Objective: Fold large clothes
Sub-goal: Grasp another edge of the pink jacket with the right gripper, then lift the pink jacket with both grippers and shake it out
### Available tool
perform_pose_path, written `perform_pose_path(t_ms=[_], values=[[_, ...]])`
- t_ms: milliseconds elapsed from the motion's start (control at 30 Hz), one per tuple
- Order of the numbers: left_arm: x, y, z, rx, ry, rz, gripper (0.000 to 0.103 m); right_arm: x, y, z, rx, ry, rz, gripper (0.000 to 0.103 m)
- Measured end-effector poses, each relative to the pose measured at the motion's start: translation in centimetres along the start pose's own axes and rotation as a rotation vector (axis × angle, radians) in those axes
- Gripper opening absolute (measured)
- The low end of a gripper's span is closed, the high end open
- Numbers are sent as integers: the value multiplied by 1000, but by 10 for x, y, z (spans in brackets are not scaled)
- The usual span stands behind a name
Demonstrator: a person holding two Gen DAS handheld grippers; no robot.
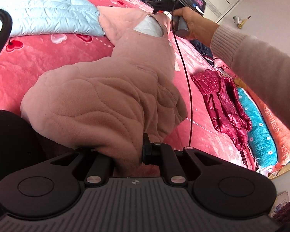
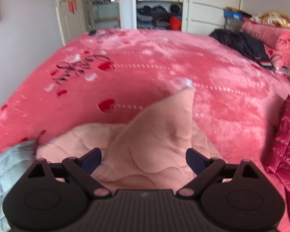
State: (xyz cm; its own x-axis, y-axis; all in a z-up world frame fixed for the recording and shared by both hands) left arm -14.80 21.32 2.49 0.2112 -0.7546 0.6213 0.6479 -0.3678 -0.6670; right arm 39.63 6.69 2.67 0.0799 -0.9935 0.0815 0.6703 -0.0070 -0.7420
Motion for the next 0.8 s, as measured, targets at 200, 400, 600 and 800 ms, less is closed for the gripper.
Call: perform_pose_path(t_ms=[200, 400, 600, 800], values=[[-1, 3, -2, -12, -23, 3, 11, 20, 10, -16, -4, 63, 81, 51], [-3, 2, -3, -1, -39, 18, 12, 58, -1, -31, 49, 250, 204, 31], [-4, -3, 3, 34, -53, 50, 11, 95, -29, -51, 142, 528, 388, 16], [-2, -14, 9, 95, -59, 81, 11, 130, -62, -72, 243, 686, 490, 15]])
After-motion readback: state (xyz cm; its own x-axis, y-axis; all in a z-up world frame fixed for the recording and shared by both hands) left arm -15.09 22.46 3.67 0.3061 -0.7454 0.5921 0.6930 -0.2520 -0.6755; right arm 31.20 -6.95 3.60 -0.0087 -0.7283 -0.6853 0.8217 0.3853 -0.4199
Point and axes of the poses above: each gripper's, at about its wrist camera, not at the fingertips, and y roughly the way its jaws point, x to its right, z to its top, the point moved 9 cm from there along y, roughly the way its jaws point, and after that the axes turned 11 degrees about -y, right-handed, at the moved point
